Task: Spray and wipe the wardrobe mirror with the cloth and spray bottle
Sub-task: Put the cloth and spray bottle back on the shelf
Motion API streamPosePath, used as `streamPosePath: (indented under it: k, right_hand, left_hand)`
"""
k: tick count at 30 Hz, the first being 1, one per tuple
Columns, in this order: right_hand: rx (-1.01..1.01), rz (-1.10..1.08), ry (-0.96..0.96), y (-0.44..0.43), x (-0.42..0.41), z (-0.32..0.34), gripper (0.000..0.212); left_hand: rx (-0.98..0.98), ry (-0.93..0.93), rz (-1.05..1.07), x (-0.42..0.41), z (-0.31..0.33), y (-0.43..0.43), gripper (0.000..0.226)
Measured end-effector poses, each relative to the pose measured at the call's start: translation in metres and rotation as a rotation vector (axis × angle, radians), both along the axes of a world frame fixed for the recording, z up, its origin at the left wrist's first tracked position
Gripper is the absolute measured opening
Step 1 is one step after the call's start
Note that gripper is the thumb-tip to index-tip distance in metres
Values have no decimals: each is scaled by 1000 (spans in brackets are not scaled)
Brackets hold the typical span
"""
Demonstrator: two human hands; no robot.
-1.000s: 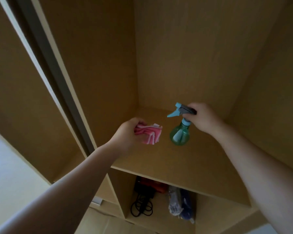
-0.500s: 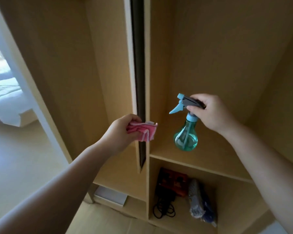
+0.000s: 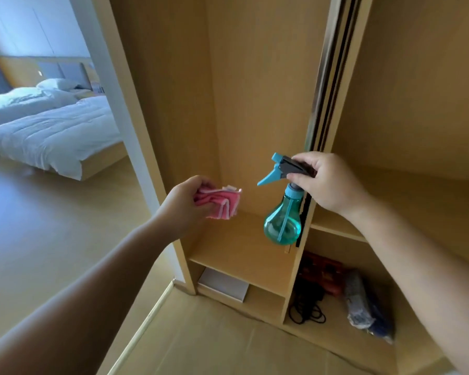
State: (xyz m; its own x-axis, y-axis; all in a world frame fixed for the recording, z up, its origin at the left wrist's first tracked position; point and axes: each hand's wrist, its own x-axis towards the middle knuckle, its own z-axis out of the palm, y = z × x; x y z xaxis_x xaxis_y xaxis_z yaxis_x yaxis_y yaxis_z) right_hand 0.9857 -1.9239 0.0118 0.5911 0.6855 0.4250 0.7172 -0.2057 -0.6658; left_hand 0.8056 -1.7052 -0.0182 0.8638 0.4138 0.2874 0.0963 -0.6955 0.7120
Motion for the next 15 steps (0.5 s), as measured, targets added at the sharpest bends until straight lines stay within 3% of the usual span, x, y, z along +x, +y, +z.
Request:
streamPosePath:
  k: [15]
  right_hand:
    - [-167, -87, 7, 119, 55, -75, 10]
  left_hand:
    - [26, 143, 31, 64, -49, 103, 30]
